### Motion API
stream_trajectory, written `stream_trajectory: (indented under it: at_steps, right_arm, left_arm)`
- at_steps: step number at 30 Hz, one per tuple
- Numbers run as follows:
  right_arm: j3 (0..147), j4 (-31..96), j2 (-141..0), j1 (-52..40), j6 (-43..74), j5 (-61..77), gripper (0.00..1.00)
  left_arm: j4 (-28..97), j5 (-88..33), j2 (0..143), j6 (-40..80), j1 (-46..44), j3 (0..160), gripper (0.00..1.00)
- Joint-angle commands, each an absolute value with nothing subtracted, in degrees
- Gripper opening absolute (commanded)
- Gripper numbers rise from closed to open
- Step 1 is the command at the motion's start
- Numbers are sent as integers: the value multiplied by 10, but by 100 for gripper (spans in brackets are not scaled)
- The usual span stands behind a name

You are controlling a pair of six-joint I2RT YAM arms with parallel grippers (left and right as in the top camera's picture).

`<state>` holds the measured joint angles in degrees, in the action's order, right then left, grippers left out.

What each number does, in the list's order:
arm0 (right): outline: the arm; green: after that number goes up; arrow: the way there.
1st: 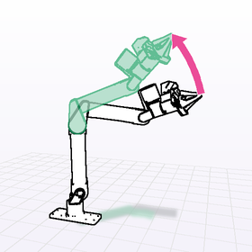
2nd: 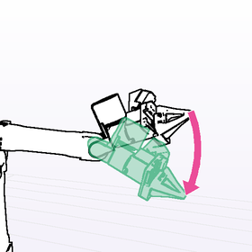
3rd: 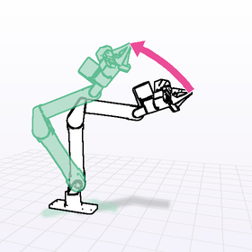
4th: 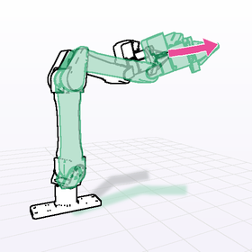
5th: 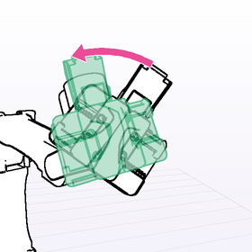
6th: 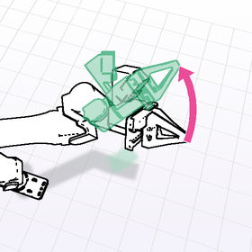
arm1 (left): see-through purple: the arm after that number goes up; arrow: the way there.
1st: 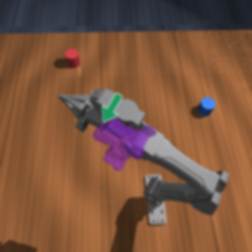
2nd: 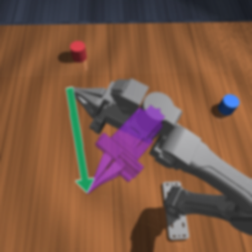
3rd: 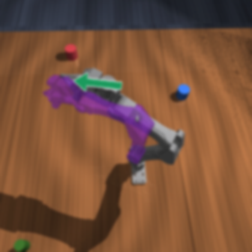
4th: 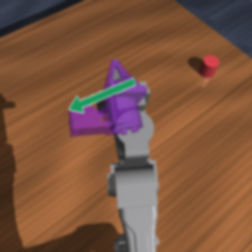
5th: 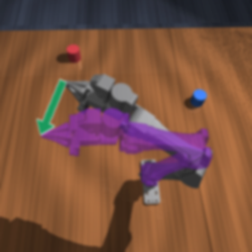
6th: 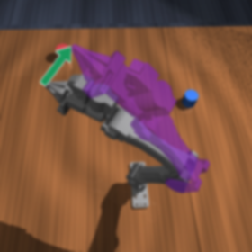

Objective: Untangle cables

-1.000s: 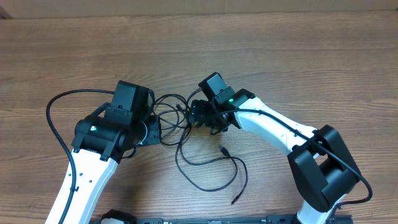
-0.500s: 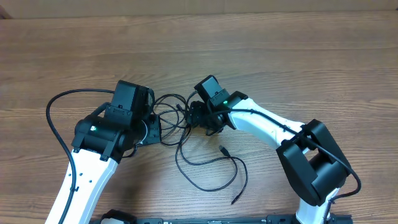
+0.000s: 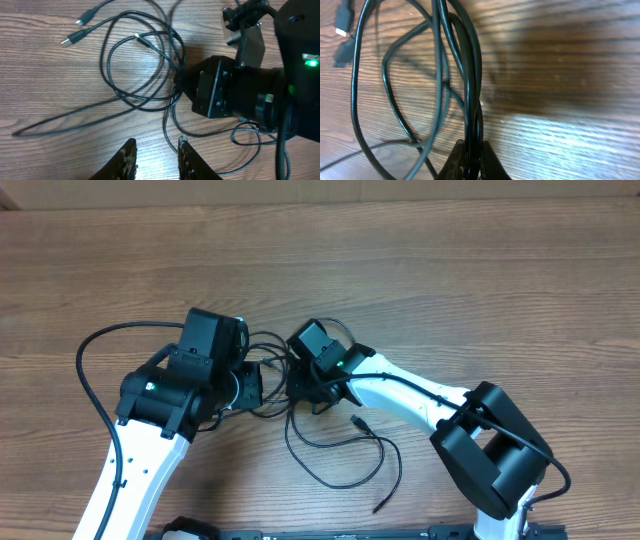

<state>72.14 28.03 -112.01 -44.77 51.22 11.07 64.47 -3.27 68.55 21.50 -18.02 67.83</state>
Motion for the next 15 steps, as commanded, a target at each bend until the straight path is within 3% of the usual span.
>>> stream_trajectory:
  at_steps: [1, 3, 8, 15]
  right_arm:
    - [728, 269, -1123, -449, 492, 104, 4]
    - [740, 269, -1123, -449, 452, 106, 4]
    - [797, 308, -1118, -449, 372, 97, 4]
    - [915, 410, -1118, -446, 311, 8, 4]
  left_arm:
    - [643, -41, 677, 223, -183, 678, 28]
    - [642, -41, 677, 223, -183, 678, 31]
    - [638, -41, 678, 223, -183, 678, 65]
    - [625, -41, 678, 223, -183, 678, 65]
